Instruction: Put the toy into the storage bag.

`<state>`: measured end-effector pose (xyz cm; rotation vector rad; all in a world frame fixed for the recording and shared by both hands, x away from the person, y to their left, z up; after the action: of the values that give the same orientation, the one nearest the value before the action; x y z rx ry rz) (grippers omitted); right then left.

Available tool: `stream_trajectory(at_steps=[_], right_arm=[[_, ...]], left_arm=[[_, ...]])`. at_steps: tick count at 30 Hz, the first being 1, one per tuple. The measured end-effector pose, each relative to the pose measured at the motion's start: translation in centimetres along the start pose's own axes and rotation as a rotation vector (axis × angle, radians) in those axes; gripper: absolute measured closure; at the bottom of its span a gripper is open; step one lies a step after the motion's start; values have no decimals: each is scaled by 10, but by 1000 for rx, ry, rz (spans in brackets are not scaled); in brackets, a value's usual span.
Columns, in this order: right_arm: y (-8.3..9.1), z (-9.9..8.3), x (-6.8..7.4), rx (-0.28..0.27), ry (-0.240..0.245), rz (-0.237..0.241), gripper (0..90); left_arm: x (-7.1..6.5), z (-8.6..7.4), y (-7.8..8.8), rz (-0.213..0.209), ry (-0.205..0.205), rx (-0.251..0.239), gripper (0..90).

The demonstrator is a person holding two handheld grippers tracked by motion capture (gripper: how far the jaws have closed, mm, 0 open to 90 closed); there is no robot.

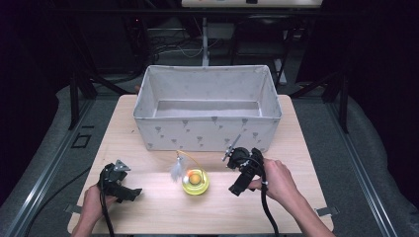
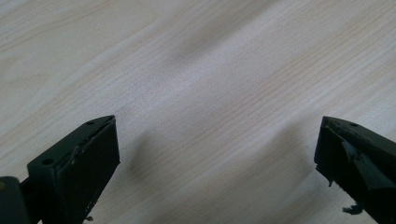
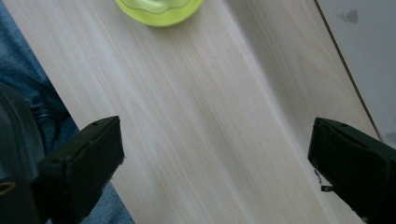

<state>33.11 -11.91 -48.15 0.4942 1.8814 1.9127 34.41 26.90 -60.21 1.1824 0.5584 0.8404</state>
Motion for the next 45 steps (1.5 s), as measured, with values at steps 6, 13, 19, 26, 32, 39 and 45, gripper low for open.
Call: stream_trajectory(at_steps=[6,13,19,26,32,39,45], right_arm=[[11,21,8,-37,54,11,2],[18,47,16,-33,116,6,2],[23,68,23,-46,160,14,137],[32,86,30,-67,198,-14,364],[34,93,33,-57,225,-30,521],[35,99,36,-38,245,-40,640],[36,103,38,-24,263,-49,814]], left_arm=[[0,0,0,-2,-2,2,1],[0,0,0,-2,-4,1,2],[0,0,-1,-3,-2,2,2],[0,0,-1,-1,-5,2,2],[0,0,-1,-1,-7,3,1],[-1,0,-1,-2,-7,8,2],[0,0,-1,-2,-9,8,2]])
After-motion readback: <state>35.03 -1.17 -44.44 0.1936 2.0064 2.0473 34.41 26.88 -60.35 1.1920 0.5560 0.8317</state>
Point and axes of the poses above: each handheld gripper's, and its own axes: y roughly backward along the jaws, z roughly out of its top, x roughly to its left, the point moved 4 cm from there along -y, roughly forward along the jaws, and after that the axes turned 13 degrees about x, right-handed, at the moved point
